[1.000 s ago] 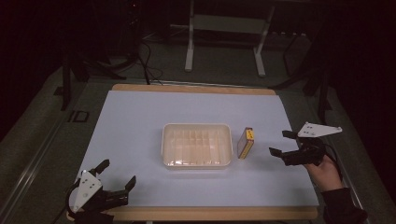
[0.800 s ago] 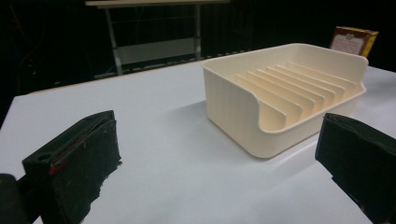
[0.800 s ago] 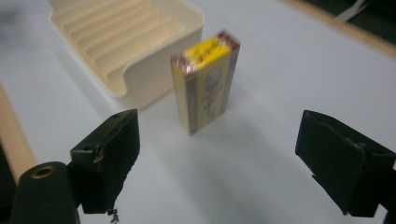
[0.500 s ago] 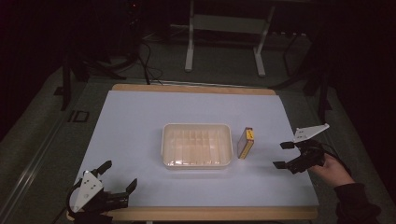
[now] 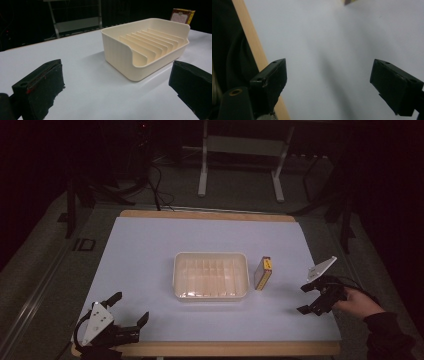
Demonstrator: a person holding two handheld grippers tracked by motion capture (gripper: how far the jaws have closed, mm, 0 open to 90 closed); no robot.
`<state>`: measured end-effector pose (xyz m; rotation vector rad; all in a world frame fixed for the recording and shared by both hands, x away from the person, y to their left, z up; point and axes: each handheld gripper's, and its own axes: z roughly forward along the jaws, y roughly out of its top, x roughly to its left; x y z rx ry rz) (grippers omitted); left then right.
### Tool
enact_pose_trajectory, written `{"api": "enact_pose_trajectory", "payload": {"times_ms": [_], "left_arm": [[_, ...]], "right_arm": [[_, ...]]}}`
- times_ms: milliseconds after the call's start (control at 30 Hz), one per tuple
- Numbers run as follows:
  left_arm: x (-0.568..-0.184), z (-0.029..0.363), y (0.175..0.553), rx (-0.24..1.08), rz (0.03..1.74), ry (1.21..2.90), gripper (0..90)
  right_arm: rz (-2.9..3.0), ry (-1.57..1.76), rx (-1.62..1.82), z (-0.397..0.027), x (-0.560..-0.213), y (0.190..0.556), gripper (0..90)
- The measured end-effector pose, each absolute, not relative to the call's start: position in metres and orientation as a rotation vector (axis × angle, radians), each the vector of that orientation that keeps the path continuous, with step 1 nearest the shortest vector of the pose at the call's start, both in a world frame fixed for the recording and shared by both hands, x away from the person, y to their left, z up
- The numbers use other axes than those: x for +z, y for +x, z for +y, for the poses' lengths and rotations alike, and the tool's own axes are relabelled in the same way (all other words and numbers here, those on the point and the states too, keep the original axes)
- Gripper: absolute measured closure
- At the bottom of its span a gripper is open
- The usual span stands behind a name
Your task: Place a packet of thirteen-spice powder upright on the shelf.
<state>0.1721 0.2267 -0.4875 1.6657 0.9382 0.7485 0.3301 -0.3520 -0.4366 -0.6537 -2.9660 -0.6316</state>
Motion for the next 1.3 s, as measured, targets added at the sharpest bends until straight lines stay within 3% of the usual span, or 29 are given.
{"api": "enact_pose_trajectory", "payload": {"times_ms": [600,1300], "left_arm": [[-0.487,0.227,0.173,0.743,0.942,1.663,0.0],[-0.487,0.226,0.174,0.741,0.936,1.662,0.0]], "right_arm": [[-2.988,-0.414,-0.149,-0.317,-0.449,0.329,14.3],[-2.971,-0.203,-0.061,-0.272,-0.440,0.323,14.2]]}}
